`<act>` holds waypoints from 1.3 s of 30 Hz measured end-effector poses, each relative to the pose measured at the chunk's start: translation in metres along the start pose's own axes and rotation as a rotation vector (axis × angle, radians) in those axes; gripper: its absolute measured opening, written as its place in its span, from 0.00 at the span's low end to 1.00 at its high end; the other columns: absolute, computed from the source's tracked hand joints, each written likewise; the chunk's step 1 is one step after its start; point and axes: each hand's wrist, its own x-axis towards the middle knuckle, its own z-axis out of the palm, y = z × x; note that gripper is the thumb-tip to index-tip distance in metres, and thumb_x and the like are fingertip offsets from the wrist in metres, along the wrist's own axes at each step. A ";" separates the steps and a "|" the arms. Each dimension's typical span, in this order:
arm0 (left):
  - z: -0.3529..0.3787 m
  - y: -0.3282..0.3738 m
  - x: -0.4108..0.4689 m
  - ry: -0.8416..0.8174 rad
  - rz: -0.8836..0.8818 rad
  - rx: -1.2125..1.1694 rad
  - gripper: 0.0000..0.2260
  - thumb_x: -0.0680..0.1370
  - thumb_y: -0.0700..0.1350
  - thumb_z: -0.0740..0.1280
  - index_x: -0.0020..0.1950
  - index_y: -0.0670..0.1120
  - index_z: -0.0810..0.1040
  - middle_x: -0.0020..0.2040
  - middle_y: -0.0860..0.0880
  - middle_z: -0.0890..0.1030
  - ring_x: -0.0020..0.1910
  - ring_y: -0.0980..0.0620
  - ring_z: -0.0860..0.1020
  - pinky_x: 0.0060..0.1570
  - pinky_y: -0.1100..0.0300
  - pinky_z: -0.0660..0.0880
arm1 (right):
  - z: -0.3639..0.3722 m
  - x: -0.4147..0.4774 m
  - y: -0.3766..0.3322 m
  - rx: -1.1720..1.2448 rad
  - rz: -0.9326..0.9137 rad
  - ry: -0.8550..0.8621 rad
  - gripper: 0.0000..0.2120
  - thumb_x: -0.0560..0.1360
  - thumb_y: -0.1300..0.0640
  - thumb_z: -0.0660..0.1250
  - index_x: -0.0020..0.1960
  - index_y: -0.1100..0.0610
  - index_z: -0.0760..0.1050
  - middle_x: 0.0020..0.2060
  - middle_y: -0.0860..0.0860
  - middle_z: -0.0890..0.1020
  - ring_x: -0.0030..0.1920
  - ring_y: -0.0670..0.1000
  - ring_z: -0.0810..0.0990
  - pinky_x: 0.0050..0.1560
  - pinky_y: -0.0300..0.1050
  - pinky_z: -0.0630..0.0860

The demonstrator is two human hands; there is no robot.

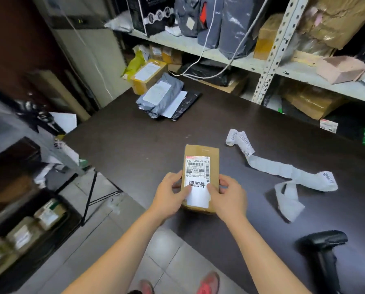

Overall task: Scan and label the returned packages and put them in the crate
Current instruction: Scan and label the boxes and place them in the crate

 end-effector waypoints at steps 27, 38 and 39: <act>-0.483 -0.361 -0.252 0.851 -0.443 -0.341 0.29 0.77 0.40 0.71 0.56 0.77 0.70 0.54 0.57 0.74 0.54 0.70 0.76 0.61 0.67 0.74 | 0.616 -0.229 -0.199 -0.314 -0.551 -0.843 0.10 0.73 0.57 0.74 0.50 0.44 0.78 0.36 0.37 0.80 0.36 0.27 0.78 0.30 0.24 0.71; -0.617 -0.645 -0.186 0.813 -0.688 -0.377 0.29 0.78 0.34 0.69 0.77 0.48 0.67 0.67 0.48 0.78 0.63 0.49 0.78 0.62 0.61 0.75 | 0.952 -0.186 -0.127 -0.404 -0.374 -1.067 0.10 0.74 0.63 0.72 0.54 0.52 0.81 0.47 0.49 0.87 0.47 0.49 0.85 0.54 0.52 0.82; -0.624 -0.670 -0.179 0.812 -0.706 -0.392 0.30 0.78 0.34 0.69 0.78 0.47 0.66 0.67 0.48 0.78 0.62 0.49 0.78 0.58 0.63 0.76 | 0.978 -0.179 -0.118 -0.418 -0.369 -1.061 0.11 0.74 0.62 0.72 0.53 0.51 0.81 0.47 0.49 0.87 0.48 0.51 0.86 0.55 0.54 0.82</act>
